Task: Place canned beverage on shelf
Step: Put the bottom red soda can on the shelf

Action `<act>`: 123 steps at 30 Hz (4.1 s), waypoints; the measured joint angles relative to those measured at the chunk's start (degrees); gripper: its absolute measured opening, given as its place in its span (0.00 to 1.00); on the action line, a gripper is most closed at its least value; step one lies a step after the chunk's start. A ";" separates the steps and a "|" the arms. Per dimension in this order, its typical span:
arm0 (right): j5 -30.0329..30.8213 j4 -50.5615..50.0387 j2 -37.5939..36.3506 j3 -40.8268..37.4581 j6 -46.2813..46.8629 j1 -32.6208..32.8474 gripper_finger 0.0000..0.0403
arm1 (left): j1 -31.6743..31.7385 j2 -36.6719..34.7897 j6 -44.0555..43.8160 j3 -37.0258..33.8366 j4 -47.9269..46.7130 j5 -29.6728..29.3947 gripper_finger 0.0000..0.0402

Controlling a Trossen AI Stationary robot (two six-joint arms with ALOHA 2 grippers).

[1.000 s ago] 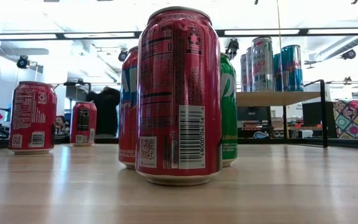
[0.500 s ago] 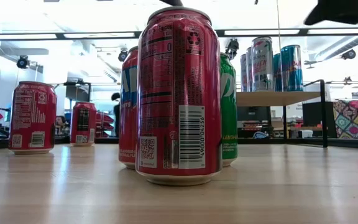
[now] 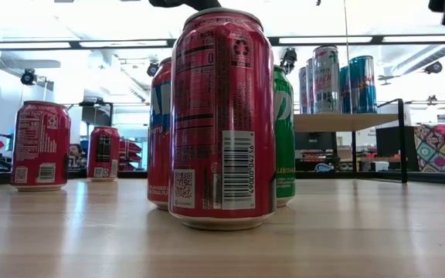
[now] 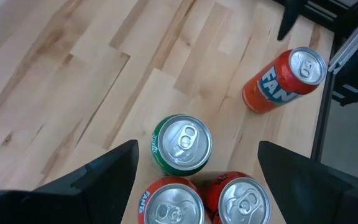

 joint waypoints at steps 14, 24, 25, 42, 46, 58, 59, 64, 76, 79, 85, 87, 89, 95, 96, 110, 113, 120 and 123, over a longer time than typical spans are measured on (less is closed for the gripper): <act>-4.78 -19.91 13.09 18.25 1.61 1.01 0.83 | -0.36 0.00 1.81 0.00 -0.54 0.95 0.79; -5.73 -20.06 14.72 18.37 15.20 2.68 0.89 | -1.40 -0.46 13.01 0.00 -0.58 1.08 0.79; -5.70 -20.07 14.81 18.20 16.65 2.68 0.89 | -1.43 -0.53 13.06 0.00 -0.76 1.18 0.79; -6.35 -21.39 20.65 17.43 35.60 2.65 0.87 | -8.22 -2.05 15.58 0.00 -5.94 -4.61 0.79; -7.43 -21.07 21.68 17.18 37.55 2.66 0.80 | -8.22 -2.06 16.26 0.00 -5.88 -4.92 0.79; -7.36 -21.66 20.76 17.78 36.67 2.64 0.73 | -8.17 -2.16 17.47 -0.02 -4.16 -5.05 0.79; -6.99 -21.93 20.56 18.53 34.68 2.66 0.73 | -8.17 -2.17 18.04 -0.02 -3.64 -5.05 0.79; -3.60 -25.90 19.90 25.87 24.57 2.62 0.73 | -7.88 -2.19 22.12 -0.04 -2.08 -3.79 0.79; 0.13 -34.33 19.87 41.93 -4.26 -2.37 0.74 | -2.53 -2.25 27.35 -0.07 9.48 8.47 0.79; 0.64 -35.14 19.87 44.91 -12.31 -4.41 0.74 | -0.67 -2.25 28.75 -0.09 14.83 13.76 0.79; 0.52 -34.80 18.75 48.62 -24.09 -8.42 0.74 | 2.94 -2.09 29.48 -0.09 20.31 19.97 0.79; 0.57 -34.26 17.31 49.03 -27.24 -9.54 0.74 | 4.15 -2.03 29.48 -0.09 20.37 20.01 0.79; 0.58 -34.31 15.47 49.03 -30.08 -11.00 0.74 | 5.17 -2.02 29.47 -0.09 20.70 20.41 0.79; -1.58 -34.53 10.66 48.98 -37.43 -15.78 0.74 | 8.25 -1.70 29.21 -0.09 23.98 20.18 0.79; -2.67 -34.59 10.37 48.98 -39.16 -16.73 0.74 | 8.87 -1.49 29.03 -0.09 24.52 20.38 0.79; -17.49 -35.73 8.34 48.79 -60.79 -33.58 0.74 | 14.53 2.85 30.20 0.00 32.69 21.51 0.78; -16.43 -34.57 7.42 48.77 -63.67 -37.61 0.74 | 16.81 1.83 32.81 0.00 32.94 17.80 0.78; -15.65 -30.49 6.85 48.77 -68.55 -48.59 0.74 | 27.41 -0.61 37.02 0.00 31.77 26.63 0.78; -16.42 -28.05 7.36 48.76 -70.48 -53.36 0.74 | 32.20 -0.90 37.49 0.00 31.19 31.59 0.78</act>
